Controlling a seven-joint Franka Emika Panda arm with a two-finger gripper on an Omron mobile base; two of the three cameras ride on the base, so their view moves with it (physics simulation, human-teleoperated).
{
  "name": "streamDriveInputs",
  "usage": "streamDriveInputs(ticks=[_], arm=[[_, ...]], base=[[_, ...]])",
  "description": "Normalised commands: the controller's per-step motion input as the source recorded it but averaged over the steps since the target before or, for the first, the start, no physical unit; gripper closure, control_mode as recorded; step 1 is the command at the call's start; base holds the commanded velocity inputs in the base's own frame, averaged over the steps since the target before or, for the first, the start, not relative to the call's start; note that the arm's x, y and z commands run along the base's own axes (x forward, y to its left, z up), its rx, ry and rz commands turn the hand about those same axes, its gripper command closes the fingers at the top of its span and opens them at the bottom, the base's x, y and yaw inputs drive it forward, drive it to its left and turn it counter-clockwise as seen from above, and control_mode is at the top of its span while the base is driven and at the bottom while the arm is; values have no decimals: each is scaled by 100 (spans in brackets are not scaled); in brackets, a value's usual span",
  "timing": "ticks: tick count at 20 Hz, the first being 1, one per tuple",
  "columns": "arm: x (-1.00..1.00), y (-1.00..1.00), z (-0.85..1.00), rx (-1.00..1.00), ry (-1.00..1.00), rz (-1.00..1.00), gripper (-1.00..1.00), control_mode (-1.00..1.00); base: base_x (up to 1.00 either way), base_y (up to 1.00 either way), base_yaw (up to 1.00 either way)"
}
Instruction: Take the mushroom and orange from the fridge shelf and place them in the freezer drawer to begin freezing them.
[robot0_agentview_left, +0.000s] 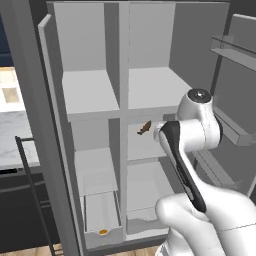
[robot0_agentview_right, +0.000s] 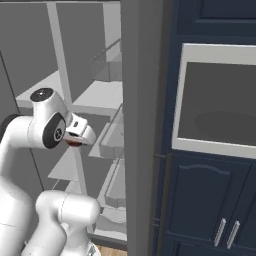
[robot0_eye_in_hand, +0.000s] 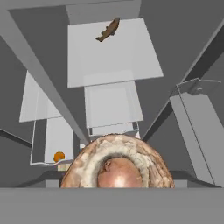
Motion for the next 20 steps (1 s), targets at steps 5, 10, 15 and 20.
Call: streamDriveInputs(ticks=[5, 10, 15, 20], arm=[[-51, 12, -12, 0, 16, 2, 100, -100], [-27, 12, -7, 0, 11, 2, 100, 100], [0, 0, 0, 0, 0, 0, 100, 100], [0, 0, 0, 0, 0, 0, 100, 100]], base=[[0, 0, 0], [-24, 15, 2], [-62, 49, 9], [-53, 19, 15]])
